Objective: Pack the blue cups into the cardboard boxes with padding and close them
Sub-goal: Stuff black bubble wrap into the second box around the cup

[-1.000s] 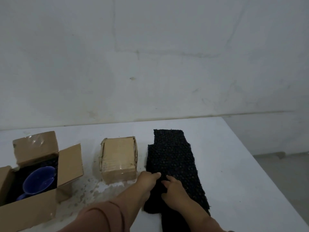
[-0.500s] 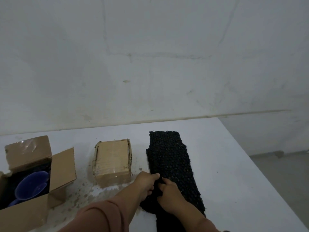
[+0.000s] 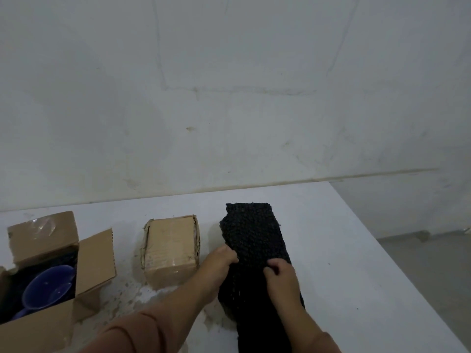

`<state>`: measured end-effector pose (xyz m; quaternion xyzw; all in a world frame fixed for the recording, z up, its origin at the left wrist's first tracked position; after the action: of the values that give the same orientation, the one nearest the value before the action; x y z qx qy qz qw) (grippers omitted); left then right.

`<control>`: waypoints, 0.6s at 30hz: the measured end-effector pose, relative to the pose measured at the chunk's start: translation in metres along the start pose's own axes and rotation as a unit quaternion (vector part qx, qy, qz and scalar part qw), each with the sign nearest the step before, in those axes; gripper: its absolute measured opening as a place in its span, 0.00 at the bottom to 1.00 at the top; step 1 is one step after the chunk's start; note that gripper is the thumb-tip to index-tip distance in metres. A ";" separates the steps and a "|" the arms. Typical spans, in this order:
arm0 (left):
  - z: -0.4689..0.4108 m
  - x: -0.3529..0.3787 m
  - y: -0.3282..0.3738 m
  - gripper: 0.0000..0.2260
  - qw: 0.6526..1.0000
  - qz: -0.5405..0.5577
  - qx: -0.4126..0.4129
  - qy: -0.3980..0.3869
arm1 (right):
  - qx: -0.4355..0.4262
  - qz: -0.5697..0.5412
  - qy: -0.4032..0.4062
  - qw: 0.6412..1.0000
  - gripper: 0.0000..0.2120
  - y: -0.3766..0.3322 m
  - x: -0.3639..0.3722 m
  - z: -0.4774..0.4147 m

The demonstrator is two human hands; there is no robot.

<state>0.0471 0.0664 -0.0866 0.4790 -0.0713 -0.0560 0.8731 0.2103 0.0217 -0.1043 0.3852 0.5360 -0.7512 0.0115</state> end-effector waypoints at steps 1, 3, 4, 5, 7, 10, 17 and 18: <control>0.005 -0.001 0.007 0.08 0.998 0.055 -0.006 -0.017 | 0.037 -0.047 0.004 0.998 0.07 0.001 -0.006 -0.002; 0.014 -0.009 0.019 0.10 0.991 0.119 -0.007 -0.055 | 0.112 -0.149 -0.042 0.982 0.05 0.000 -0.007 -0.004; 0.019 -0.016 0.026 0.08 0.988 0.134 0.001 -0.071 | 0.147 -0.206 -0.087 0.964 0.06 0.001 -0.001 -0.004; 0.025 -0.022 0.034 0.04 0.986 0.143 0.014 -0.085 | 0.189 -0.268 -0.142 0.934 0.07 -0.001 0.008 -0.001; 0.033 -0.039 0.046 0.02 0.983 0.158 0.037 -0.091 | 0.238 -0.362 -0.236 0.870 0.06 -0.012 0.021 0.008; 0.044 -0.068 0.067 0.07 0.979 0.177 0.082 -0.053 | 0.204 -0.407 -0.267 0.849 0.12 -0.037 0.027 0.012; 0.063 -0.142 0.098 0.18 0.974 0.154 0.166 0.022 | -0.039 -0.322 -0.156 0.933 0.13 -0.131 0.002 0.007; 0.067 -0.148 0.101 0.19 0.973 0.149 0.174 0.017 | -0.051 -0.305 -0.154 0.938 0.13 -0.140 0.002 0.007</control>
<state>-0.1077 0.0892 0.0240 0.6084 -0.1362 0.0963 0.7759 0.1447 0.0762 0.0073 0.0818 0.6573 -0.7401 -0.1164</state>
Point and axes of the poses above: each hand's wrist, its own z-axis away from the middle knuckle, its own x-axis out of the palm, y = z × x, the point moved 7 cm from there along -z, towards the middle knuckle, and after that the axes turned 4 degrees about y, right-handed, at the moved point
